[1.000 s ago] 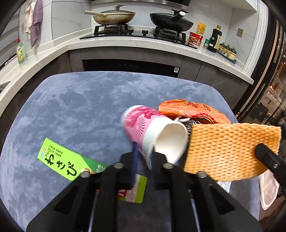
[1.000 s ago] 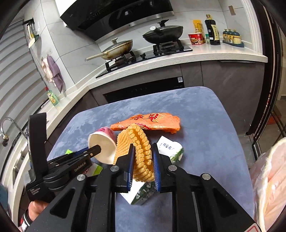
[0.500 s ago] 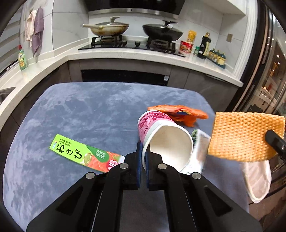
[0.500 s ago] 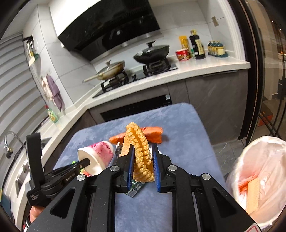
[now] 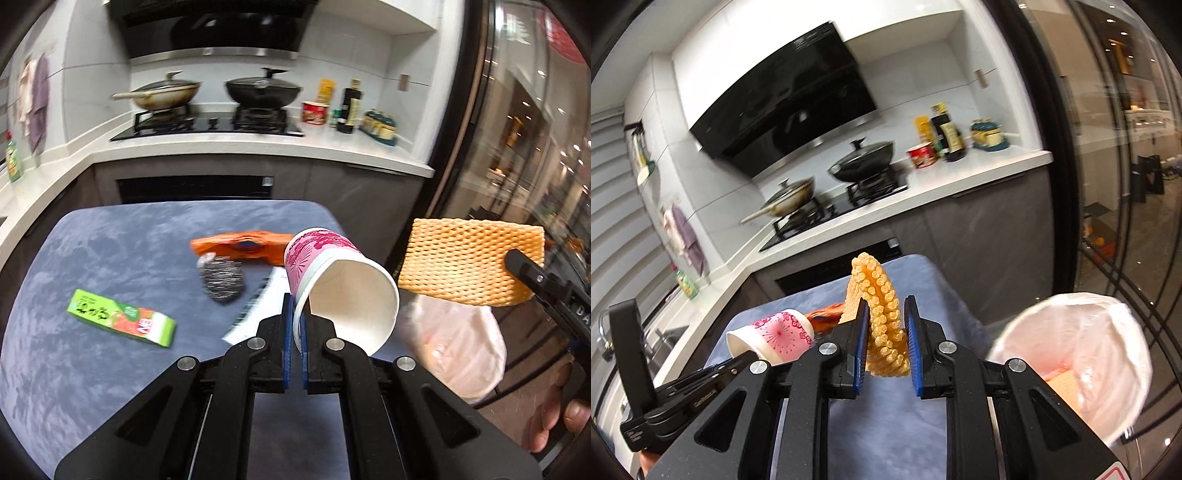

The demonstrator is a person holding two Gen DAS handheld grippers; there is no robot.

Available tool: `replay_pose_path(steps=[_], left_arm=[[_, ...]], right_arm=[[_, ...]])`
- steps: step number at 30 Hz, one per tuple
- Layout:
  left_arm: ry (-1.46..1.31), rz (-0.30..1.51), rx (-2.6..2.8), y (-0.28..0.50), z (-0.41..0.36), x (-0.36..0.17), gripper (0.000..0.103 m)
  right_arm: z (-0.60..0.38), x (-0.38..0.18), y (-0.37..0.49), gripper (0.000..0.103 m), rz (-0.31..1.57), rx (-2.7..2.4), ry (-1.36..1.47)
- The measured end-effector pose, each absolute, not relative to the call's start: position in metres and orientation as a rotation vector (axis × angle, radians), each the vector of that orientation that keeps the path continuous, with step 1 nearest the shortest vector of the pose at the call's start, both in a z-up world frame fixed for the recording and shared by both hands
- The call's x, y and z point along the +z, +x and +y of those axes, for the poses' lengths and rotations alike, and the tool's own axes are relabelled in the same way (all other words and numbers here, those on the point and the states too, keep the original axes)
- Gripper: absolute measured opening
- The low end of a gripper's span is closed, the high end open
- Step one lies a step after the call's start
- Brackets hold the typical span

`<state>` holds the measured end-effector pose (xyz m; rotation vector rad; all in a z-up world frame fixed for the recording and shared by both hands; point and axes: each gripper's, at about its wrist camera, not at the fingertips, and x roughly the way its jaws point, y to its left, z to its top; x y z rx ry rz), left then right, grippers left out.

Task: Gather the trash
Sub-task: 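Carry the pink cup and foam net over the bin with both grippers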

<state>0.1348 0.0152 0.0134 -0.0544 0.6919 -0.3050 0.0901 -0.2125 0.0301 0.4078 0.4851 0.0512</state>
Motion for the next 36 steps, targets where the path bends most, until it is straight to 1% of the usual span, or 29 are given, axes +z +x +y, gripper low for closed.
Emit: replay_pose_path(steps=[18, 36], left_arm=[[0.058, 0.695, -0.485, 0.099, -0.113, 0.018, 0.003], [0.137, 0.727, -0.553, 0.087, -0.183, 0.002, 0.003]], right_arm=[[-0.328, 0.007, 0.027, 0.018, 0.468, -0.144, 0.495], [-0.373, -0.026, 0.016, 0.018, 0.529, -0.215, 0.542]])
